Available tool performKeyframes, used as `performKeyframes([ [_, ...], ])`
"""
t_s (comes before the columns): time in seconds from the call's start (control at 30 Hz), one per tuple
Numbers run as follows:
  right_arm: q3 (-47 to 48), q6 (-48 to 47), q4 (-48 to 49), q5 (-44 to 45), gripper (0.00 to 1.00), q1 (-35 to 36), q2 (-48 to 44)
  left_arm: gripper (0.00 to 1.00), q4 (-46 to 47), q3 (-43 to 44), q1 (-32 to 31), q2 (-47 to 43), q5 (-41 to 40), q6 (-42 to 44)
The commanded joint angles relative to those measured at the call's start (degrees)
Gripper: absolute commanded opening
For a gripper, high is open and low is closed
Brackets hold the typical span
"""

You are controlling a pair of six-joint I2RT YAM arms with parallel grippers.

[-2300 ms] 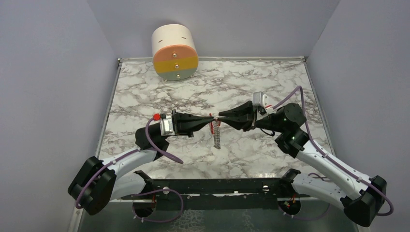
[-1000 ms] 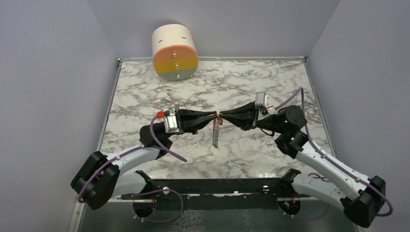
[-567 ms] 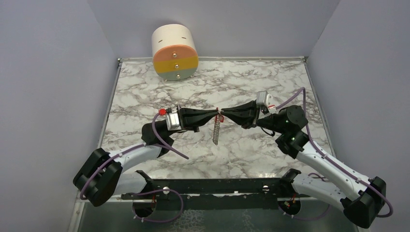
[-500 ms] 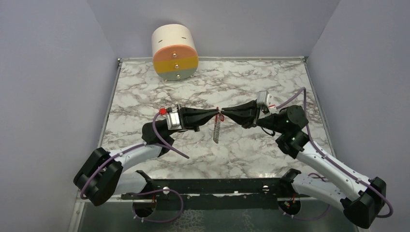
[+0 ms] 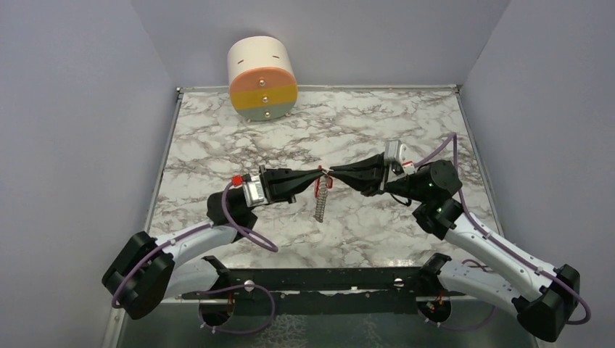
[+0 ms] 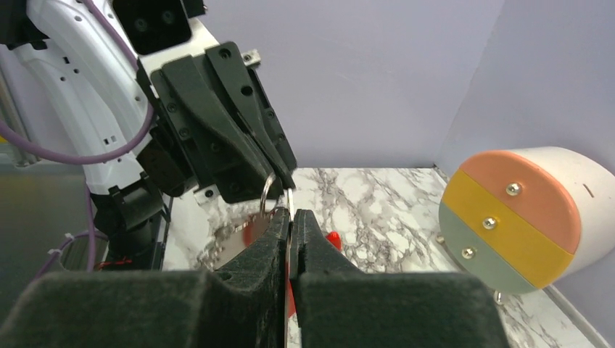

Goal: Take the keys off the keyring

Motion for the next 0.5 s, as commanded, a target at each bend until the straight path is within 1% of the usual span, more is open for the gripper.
performKeyframes([
  [0.0,0.0,-0.4,-1.3,-0.1,0.01,0.2,-0.4,0.00,5.2,-1.1,-0.1,-5.4,-4.6,4.0],
  [0.23,-0.4,-0.3,-1.1,0.3,0.01,0.2,-0.7,0.00,1.5,-1.8,-0.1,-9.7,-5.3,6.2],
  [0.47,-0.4,0.5,-0.6,-0.5,0.01,0.2,-0.4,0.00,4.8,-2.9,-0.1,-9.0,-7.1,5.2],
])
